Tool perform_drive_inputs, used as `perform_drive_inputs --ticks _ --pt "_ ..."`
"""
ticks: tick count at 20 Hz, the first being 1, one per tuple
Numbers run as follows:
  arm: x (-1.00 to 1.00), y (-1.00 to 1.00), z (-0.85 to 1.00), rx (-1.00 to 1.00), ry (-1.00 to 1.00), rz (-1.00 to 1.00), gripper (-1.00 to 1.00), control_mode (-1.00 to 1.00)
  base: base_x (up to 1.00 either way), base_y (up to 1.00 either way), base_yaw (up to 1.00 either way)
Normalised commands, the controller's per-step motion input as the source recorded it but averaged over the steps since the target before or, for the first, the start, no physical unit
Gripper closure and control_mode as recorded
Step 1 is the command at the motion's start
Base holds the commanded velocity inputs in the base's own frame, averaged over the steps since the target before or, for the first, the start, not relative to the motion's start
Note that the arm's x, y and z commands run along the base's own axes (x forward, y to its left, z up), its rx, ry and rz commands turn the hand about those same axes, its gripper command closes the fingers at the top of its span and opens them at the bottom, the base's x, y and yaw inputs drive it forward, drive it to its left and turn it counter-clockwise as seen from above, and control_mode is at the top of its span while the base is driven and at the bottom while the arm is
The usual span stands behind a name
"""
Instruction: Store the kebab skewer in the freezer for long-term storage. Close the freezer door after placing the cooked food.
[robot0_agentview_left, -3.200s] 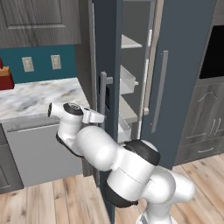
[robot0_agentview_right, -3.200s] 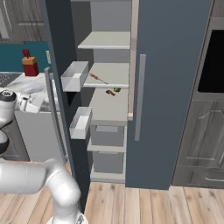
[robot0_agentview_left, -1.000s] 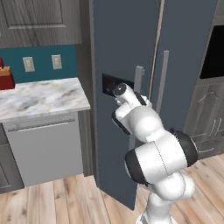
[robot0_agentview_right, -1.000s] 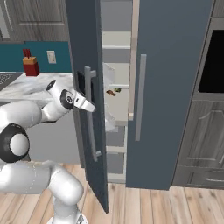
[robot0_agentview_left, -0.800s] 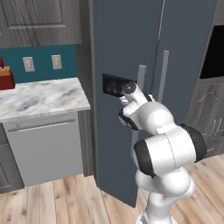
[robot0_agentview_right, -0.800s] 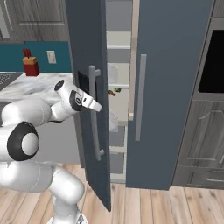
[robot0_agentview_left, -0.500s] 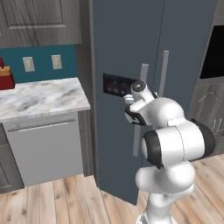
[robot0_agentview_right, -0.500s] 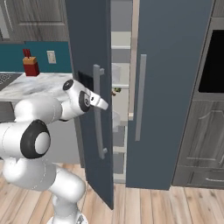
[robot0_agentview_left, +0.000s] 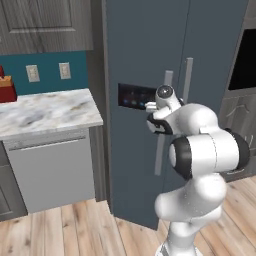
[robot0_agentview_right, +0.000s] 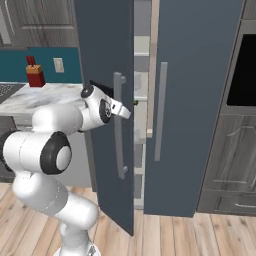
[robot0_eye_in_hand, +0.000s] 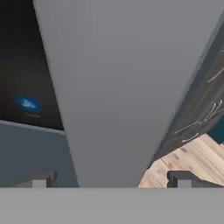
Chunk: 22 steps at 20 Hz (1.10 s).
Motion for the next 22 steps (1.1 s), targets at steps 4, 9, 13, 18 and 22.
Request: perform_drive_inputs --ticks 4,9,13,18,22 --pt "0.44 0.0 0.2 0.0 0.0 0.0 -1.0 -1.0 0.0 0.0 0.0" --pt "0.52 -0.14 0.07 0.0 0.0 0.03 -1.0 -1.0 0.0 0.0 0.0" --pt "0.5 -0.24 0.0 0.0 0.0 0.1 -1.0 -1.0 0.0 0.0 0.0" --pt "0.35 -0.17 0.0 0.0 0.0 0.09 -1.0 -1.0 0.0 0.0 0.0" --pt "0.3 -0.08 0.1 0.0 0.0 0.08 -1.0 -1.0 0.0 0.0 0.0"
